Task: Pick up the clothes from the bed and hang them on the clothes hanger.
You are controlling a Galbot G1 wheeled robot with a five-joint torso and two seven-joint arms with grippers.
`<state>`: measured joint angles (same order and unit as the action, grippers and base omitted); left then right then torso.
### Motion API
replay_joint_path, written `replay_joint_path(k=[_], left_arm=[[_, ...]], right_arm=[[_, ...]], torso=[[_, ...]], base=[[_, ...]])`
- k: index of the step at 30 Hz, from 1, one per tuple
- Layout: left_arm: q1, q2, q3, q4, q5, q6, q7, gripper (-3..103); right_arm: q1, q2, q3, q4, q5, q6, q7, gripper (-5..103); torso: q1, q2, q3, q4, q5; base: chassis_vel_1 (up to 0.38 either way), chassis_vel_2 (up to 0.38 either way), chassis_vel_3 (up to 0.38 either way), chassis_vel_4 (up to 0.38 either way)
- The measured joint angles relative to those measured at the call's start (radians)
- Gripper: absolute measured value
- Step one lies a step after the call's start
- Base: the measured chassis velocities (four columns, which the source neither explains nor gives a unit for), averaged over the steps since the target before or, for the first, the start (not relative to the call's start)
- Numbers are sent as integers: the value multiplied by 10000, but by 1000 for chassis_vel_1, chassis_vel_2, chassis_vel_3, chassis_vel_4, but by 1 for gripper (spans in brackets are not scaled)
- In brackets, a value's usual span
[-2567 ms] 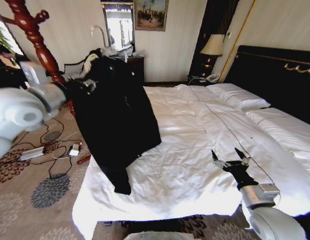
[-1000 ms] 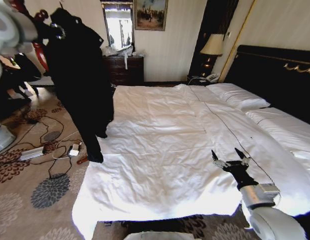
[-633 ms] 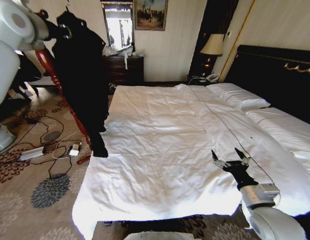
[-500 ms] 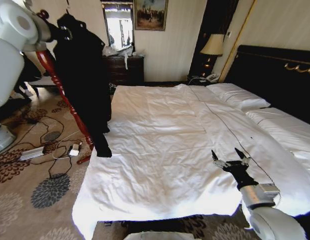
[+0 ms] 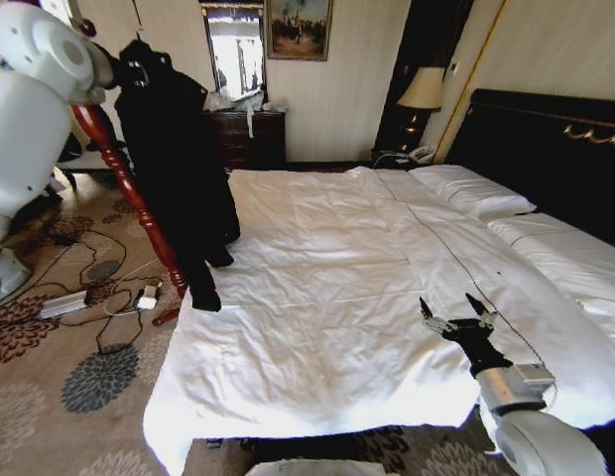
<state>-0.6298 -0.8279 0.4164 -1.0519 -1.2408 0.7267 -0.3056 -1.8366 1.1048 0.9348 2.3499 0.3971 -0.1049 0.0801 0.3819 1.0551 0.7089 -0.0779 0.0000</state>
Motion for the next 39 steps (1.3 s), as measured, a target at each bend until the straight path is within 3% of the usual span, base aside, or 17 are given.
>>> replay_joint_path(k=[7,19,39], left_arm=[[-40,-546,-148,991,480,-118,248,17],[38,-616,-473,1648,1135,-282,469,17],[710,510,-1079,1075,1107,-363,412,17]], right_arm=[[0,0,0,0,0,0,0,100],[0,0,0,0,0,0,0,100],[0,0,0,0,0,0,0,100]], torso=[[-1,-1,0,-2,0],[-1,0,0,-2,-1],[-1,1,-1,1,-2]], base=[[0,0,0,0],[0,0,0,0],[0,0,0,0]])
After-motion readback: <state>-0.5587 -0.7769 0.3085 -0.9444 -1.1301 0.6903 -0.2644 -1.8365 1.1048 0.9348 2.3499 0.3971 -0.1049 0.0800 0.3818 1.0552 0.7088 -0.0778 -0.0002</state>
